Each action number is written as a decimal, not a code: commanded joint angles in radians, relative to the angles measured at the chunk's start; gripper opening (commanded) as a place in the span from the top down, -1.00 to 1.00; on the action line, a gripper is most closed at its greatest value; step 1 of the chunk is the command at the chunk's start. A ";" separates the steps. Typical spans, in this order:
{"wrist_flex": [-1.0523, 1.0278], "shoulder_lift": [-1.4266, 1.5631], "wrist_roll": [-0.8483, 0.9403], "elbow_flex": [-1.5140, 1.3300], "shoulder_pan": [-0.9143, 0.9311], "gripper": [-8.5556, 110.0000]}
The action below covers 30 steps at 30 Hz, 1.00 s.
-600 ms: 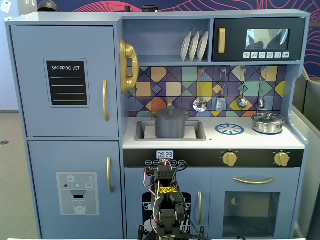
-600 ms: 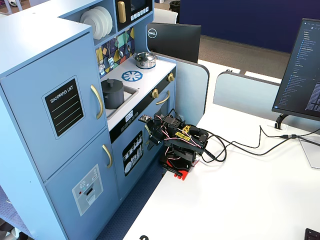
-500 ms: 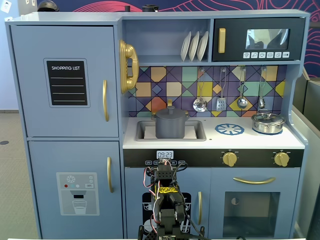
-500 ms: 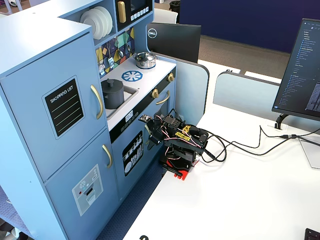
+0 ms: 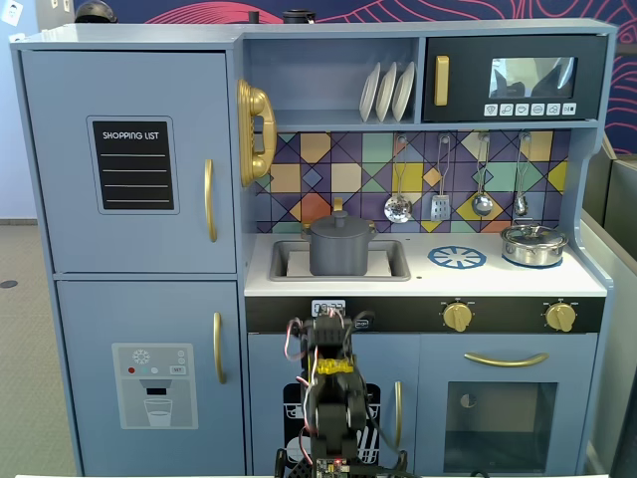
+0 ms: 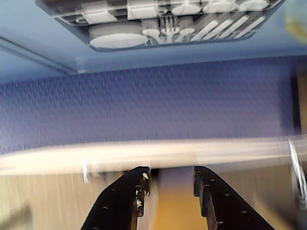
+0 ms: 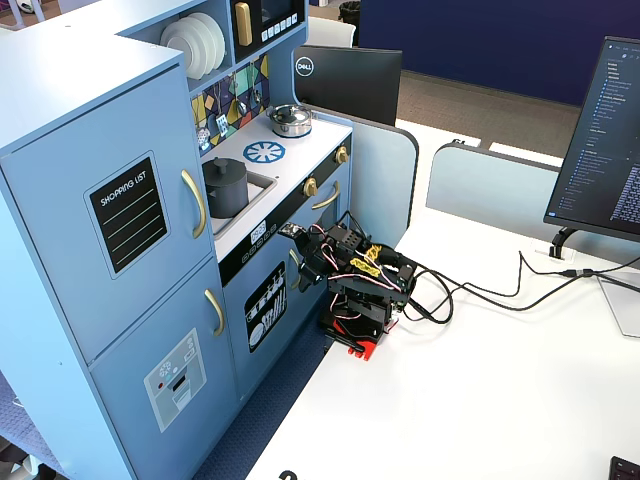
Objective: Take off the lid from the gray recipient and place it on the counter
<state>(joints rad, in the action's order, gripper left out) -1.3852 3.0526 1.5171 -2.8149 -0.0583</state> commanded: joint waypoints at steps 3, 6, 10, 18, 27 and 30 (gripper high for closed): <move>-0.005 -0.247 0.020 0.388 -0.021 0.86; 0.009 -0.316 0.071 0.555 0.006 0.86; 0.150 -0.345 0.144 0.681 0.043 0.86; 0.747 -0.357 0.109 0.699 0.072 0.86; 1.025 -0.505 0.112 0.781 0.089 0.62; 1.108 -0.537 0.107 0.776 0.094 0.61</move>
<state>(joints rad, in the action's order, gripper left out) -0.3896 2.5495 1.6276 -2.1031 0.0153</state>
